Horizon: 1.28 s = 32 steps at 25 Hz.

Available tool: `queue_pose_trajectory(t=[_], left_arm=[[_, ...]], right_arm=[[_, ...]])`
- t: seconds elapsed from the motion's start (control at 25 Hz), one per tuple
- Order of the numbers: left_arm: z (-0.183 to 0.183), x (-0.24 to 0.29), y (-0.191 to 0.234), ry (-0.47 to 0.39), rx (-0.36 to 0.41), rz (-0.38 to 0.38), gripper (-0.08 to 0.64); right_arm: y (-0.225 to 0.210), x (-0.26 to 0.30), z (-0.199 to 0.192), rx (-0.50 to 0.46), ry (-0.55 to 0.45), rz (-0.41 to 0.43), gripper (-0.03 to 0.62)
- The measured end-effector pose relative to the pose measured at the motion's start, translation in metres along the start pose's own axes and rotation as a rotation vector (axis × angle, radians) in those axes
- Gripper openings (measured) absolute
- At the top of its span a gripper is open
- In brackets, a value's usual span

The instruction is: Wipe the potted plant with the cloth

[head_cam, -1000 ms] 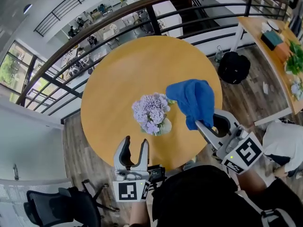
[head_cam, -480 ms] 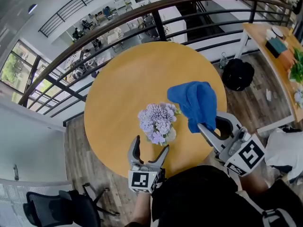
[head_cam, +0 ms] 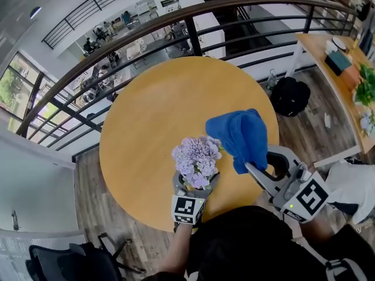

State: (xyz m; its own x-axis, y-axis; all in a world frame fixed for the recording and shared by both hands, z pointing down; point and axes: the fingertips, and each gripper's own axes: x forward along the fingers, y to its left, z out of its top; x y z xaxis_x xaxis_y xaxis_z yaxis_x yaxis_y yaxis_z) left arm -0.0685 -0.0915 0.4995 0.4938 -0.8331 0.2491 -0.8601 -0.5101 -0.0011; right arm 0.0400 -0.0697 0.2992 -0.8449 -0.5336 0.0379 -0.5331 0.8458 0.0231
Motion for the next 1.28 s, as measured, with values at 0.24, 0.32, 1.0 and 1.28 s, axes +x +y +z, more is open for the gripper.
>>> queue_pose_trajectory(t=[0.24, 0.32, 1.0, 1.28], left_arm=[[-0.005, 0.01, -0.005, -0.005, -0.002, -0.018, 0.396], [-0.005, 0.01, -0.009, -0.009, 0.015, -0.021, 0.313], [-0.007, 0.002, -0.008, -0.025, 0.041, -0.05, 0.308], [-0.008, 0.002, -0.008, -0.03, 0.047, -0.05, 0.308]], right_arm=[[0.018, 0.005, 0.001, -0.025, 0.008, 0.09, 0.107], [0.016, 0.005, -0.003, -0.012, 0.016, 0.09, 0.107], [-0.033, 0.0, -0.085, 0.02, 0.262, -0.078, 0.107], [-0.012, 0.002, -0.003, -0.039, 0.035, -0.021, 0.108]])
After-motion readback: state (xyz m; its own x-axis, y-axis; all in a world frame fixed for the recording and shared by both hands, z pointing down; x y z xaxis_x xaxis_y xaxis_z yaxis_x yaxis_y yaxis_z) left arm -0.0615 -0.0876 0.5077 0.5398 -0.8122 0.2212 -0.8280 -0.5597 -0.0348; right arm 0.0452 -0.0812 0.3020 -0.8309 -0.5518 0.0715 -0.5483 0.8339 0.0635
